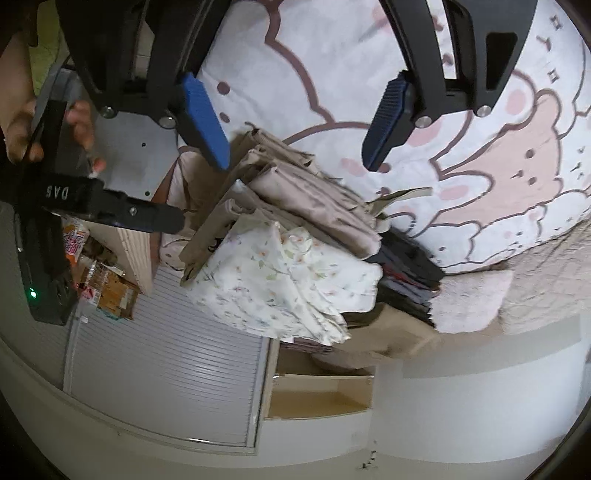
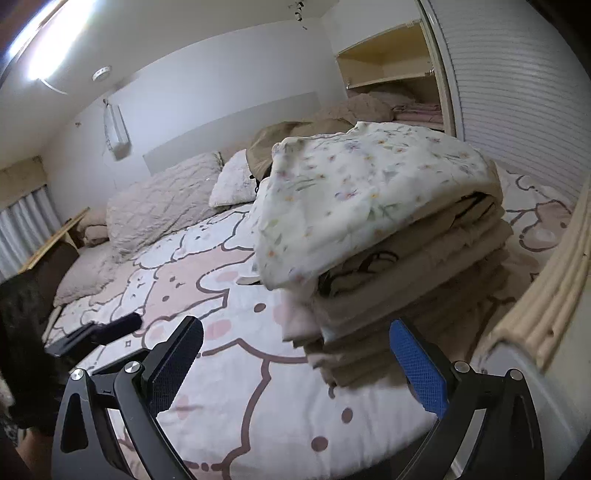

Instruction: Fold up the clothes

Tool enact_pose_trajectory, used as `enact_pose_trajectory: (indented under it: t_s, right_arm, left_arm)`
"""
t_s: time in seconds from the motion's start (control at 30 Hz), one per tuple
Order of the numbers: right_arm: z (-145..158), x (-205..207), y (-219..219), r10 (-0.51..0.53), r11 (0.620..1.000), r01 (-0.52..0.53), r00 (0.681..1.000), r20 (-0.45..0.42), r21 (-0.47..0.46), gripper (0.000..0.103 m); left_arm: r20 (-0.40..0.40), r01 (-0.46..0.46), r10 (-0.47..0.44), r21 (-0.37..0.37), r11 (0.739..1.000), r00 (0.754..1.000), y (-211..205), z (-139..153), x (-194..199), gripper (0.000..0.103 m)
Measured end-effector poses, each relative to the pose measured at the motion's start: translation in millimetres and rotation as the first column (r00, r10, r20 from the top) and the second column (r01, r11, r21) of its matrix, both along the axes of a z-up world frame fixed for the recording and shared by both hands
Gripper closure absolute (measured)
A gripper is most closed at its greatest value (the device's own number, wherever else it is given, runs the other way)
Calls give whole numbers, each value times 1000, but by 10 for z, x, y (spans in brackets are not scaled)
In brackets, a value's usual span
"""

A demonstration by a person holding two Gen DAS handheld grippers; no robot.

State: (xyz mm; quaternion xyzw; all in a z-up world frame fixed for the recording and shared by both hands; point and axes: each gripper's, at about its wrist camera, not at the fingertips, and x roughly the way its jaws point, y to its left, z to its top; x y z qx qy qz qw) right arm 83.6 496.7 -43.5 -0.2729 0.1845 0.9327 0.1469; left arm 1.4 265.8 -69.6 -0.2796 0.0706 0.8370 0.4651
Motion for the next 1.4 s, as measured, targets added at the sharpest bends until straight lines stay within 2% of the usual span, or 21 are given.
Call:
enact_pose_trajectory:
  t_s: [0.17,0.33,0.53,0.67,0.9,1.03,1.4]
  right_arm:
    - [103,114,-290,-39,994,39,999,-1,106,2]
    - [241,202,-596,-62,969,61,998,-6,240,0]
    - [312,290,-800,-48,965,52,999,-22,259,0]
    - [331,354,-883,-59,961,63,998,-23,271,0]
    - [354,471,-1014,-104,947,107,994,-26,302,0]
    - [391,520,-1071,-112,948,114,993,-23,296,0]
    - [497,575,-1315,-98,917,107,994,-44,385,0]
  left_arm:
    - [-15,-101,101,21,995,995,-290,73,114,0]
    - [-28,-168,168,28,985,985,-583,118,207,0]
    - [-68,-238,239,35,971,969,-929,149,334,0]
    - [-62,-262,264,28,965,963,-1113,166,393,0]
    - [-50,-297,300,60,953,953,-1369,259,453,0]
    - [-50,-307,311,64,949,949,-1453,304,495,0]
    - [-51,-324,328,72,943,943,-1552,316,581,0]
